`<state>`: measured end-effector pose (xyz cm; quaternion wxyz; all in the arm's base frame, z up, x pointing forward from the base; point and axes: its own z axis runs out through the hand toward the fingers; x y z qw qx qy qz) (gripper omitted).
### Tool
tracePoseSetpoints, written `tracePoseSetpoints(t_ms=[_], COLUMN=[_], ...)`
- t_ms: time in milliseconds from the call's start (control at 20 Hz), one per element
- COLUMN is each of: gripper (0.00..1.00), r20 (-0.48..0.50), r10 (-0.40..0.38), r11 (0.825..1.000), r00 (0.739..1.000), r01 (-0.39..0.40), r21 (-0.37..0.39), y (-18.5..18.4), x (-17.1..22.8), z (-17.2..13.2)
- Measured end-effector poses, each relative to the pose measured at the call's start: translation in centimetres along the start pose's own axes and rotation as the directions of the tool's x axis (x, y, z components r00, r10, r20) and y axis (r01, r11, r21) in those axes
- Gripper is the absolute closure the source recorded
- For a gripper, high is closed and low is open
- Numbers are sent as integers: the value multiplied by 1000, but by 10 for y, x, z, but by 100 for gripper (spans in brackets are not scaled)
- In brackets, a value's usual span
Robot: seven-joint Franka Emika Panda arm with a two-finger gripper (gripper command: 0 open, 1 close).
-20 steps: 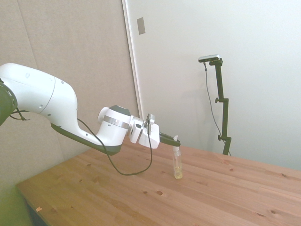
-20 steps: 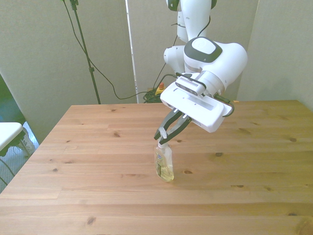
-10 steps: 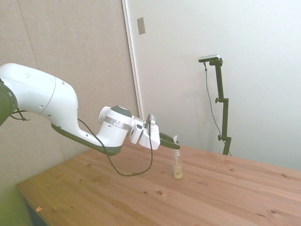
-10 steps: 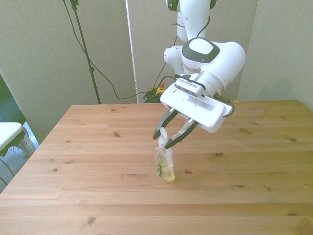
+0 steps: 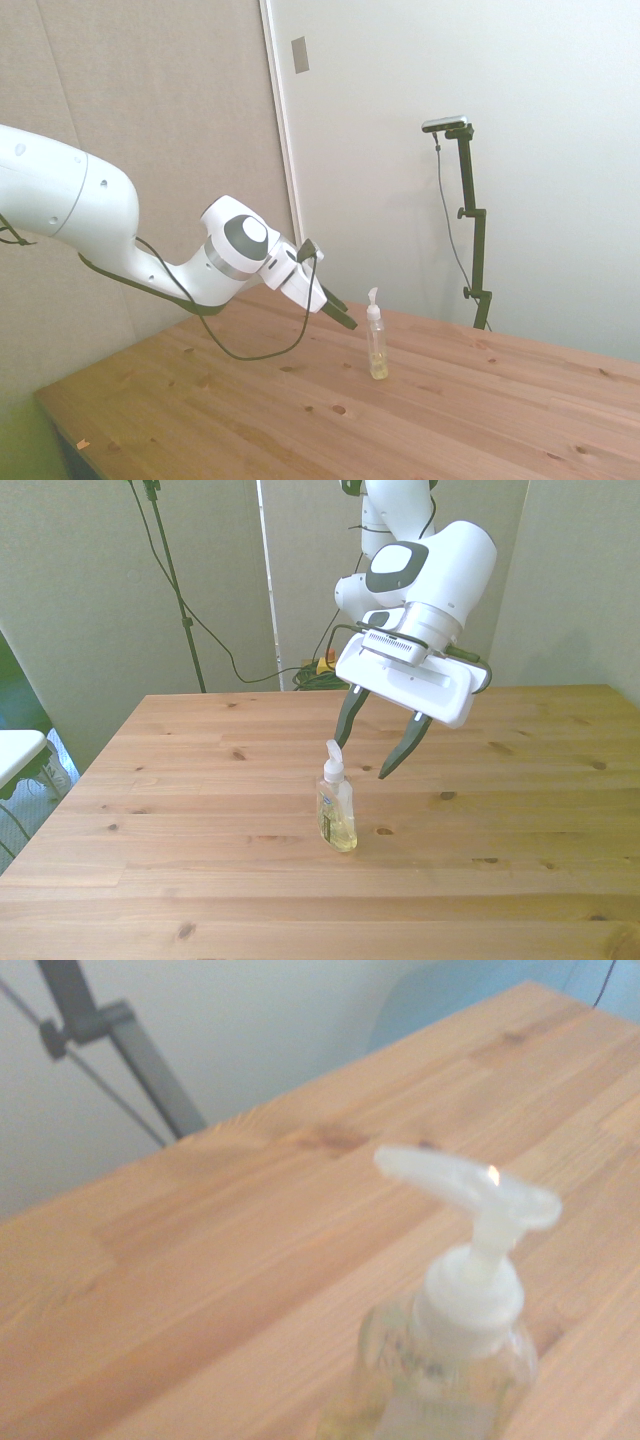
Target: Stand the sanitizer
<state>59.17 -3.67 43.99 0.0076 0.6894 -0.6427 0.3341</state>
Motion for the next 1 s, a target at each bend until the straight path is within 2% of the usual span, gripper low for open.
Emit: tracePoseSetpoints(t_ms=[200, 400, 500, 600, 800, 900, 1000], gripper=[0, 0, 0, 0, 0, 0, 0], r20=[139, 276, 345, 414, 517, 520, 518], r10=[-106, -209, -261, -317, -445, -490, -514], r11=[991, 963, 940, 911, 836, 811, 798], r00=[985, 938, 902, 853, 731, 700, 684], r01=[116, 247, 319, 396, 547, 584, 603], r21=[-61, -110, -121, -118, -53, -22, -4], y=[18, 28, 34, 41, 50, 50, 50], x=[-9, -5, 2, 9, 21, 22, 20], z=[-21, -43, -51, -57, -61, -62, -62])
